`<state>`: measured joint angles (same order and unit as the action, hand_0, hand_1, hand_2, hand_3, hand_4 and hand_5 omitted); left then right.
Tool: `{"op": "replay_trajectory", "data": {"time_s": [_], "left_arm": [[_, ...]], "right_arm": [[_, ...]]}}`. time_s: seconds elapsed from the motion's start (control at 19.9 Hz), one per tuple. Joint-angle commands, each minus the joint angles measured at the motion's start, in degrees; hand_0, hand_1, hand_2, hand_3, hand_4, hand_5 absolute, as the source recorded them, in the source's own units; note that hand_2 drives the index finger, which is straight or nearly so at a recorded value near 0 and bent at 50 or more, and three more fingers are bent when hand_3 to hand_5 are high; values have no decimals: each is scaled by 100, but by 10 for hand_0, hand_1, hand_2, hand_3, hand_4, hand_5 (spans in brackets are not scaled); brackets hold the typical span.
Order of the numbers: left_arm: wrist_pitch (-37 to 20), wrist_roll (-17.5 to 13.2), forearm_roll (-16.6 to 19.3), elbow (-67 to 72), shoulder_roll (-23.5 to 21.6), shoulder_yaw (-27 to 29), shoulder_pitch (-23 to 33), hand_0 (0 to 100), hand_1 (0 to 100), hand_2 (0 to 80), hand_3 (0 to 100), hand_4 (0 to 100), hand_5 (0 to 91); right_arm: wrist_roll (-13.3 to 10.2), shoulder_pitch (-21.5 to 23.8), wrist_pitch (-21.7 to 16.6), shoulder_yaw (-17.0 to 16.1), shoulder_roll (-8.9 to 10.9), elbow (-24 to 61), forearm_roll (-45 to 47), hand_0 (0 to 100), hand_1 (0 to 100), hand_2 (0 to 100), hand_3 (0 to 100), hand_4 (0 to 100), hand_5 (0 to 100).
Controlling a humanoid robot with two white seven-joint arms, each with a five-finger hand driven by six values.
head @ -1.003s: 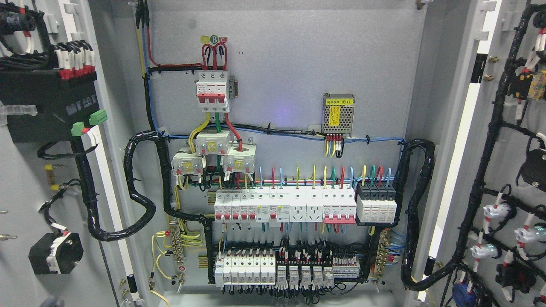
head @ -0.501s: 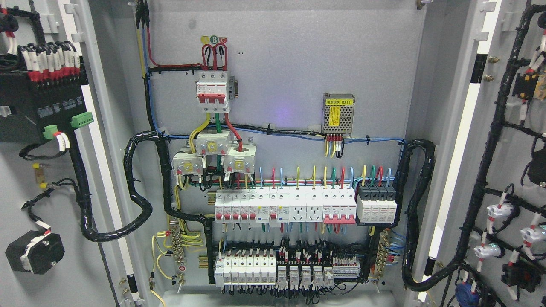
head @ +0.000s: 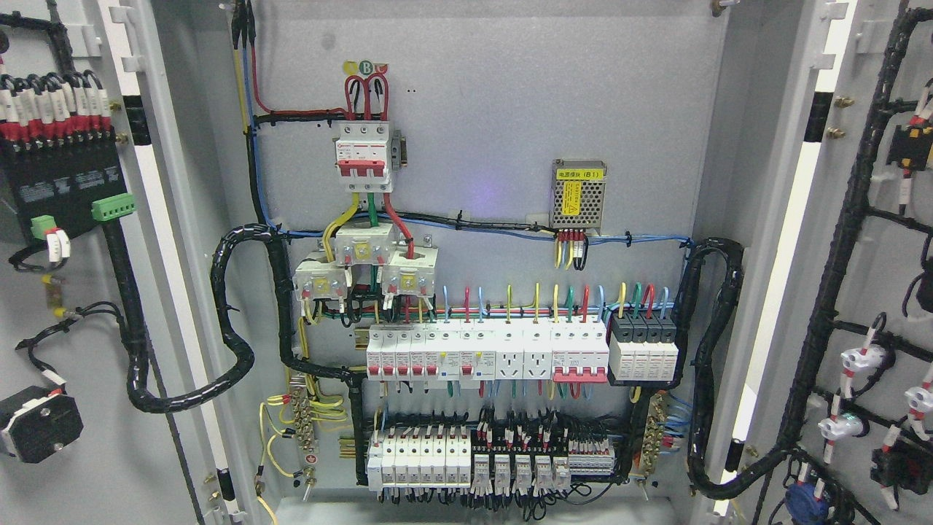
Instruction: Open door with both hands
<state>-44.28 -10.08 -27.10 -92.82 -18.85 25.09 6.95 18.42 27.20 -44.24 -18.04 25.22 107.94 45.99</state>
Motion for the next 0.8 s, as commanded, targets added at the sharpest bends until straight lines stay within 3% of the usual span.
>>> {"op": "replay_trajectory", "data": {"time_s": [0.0, 0.45, 0.75], "left_arm": [[-3482, -3, -252, 1687, -892, 260, -439, 120, 389, 0, 0, 0, 0], [-3456, -12, -270, 2637, -1095, 374, -984, 120, 389, 0, 0, 0, 0], [-3447, -12, -279, 2532, -1068, 365, -985, 120, 389, 0, 0, 0, 0]], "right_arm": [[-5, -22, 21, -297, 0, -361, 86, 120, 389, 0, 0, 0, 0], [-5, -74, 38, -508, 9, -651, 103, 120, 389, 0, 0, 0, 0], [-14, -136, 38, -499, 53, -713, 103, 120, 389, 0, 0, 0, 0]]}}
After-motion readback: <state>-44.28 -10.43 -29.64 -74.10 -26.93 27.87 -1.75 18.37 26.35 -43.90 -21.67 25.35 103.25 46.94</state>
